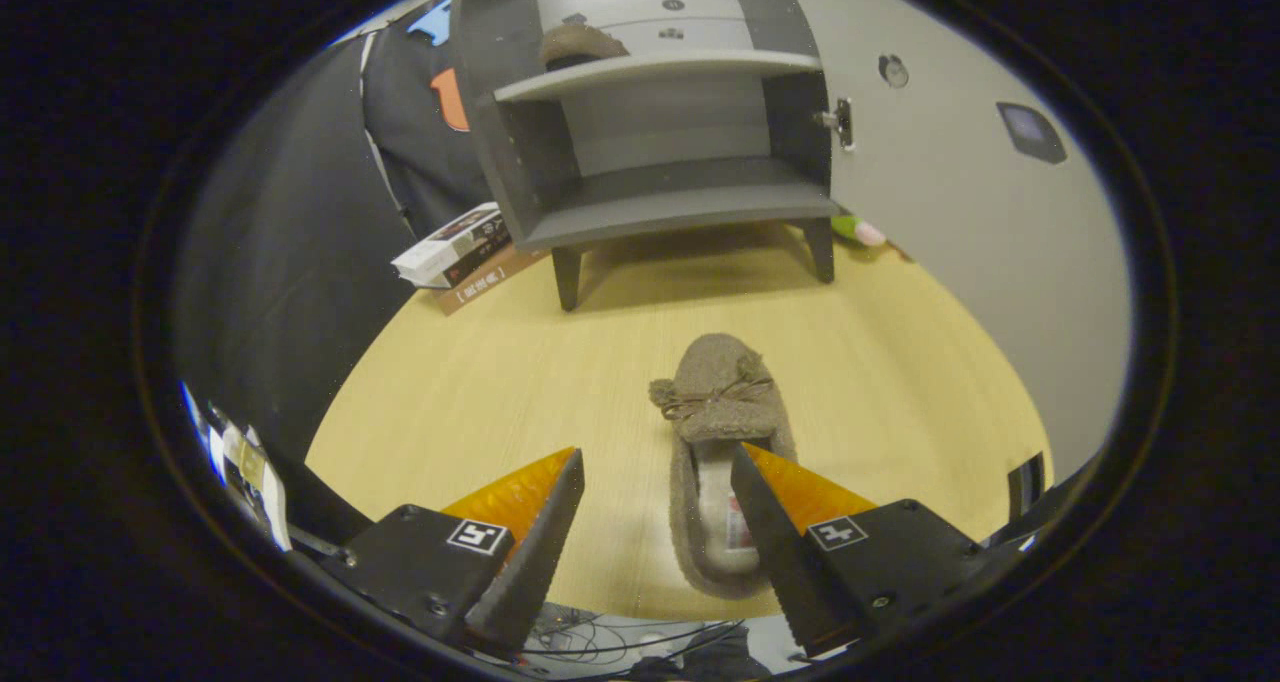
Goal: Open the shoe cabinet door, grab the shoes and put them into the shoe cabinet, then close the shoe cabinet door.
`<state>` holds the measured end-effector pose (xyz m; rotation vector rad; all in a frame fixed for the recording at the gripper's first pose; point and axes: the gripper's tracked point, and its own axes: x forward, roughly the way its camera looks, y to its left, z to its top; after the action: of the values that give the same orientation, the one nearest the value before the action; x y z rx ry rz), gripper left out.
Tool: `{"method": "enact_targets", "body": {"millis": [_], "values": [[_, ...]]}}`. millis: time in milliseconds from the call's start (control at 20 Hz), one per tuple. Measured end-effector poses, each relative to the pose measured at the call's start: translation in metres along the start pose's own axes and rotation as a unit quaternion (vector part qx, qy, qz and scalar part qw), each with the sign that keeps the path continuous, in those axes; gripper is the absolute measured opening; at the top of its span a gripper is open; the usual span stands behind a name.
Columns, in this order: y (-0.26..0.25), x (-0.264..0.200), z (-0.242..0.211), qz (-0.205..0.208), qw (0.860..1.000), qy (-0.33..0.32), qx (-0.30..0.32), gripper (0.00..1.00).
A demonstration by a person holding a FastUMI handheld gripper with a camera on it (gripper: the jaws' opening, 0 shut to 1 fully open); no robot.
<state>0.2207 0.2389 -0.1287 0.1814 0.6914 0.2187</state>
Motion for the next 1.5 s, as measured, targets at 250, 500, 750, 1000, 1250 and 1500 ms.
{"method": "enact_targets", "body": {"millis": [250, 500, 750, 1000, 1250, 1500], "values": [[-0.003, 0.004, 0.004, 0.004, 0.999, 0.033, 0.016, 0.94], [-0.003, 0.023, 0.005, 0.005, 0.998, 0.063, 0.030, 0.92], [-0.014, 0.044, 0.008, -0.025, 0.996, 0.072, 0.038, 0.63], [-0.022, 0.039, 0.016, -0.039, 0.997, 0.057, 0.042, 0.12], [-0.015, -0.008, 0.067, -0.025, 1.000, -0.012, -0.006, 0.08], [0.000, -0.071, 0.147, -0.011, 0.994, -0.106, -0.036, 0.08]]}}
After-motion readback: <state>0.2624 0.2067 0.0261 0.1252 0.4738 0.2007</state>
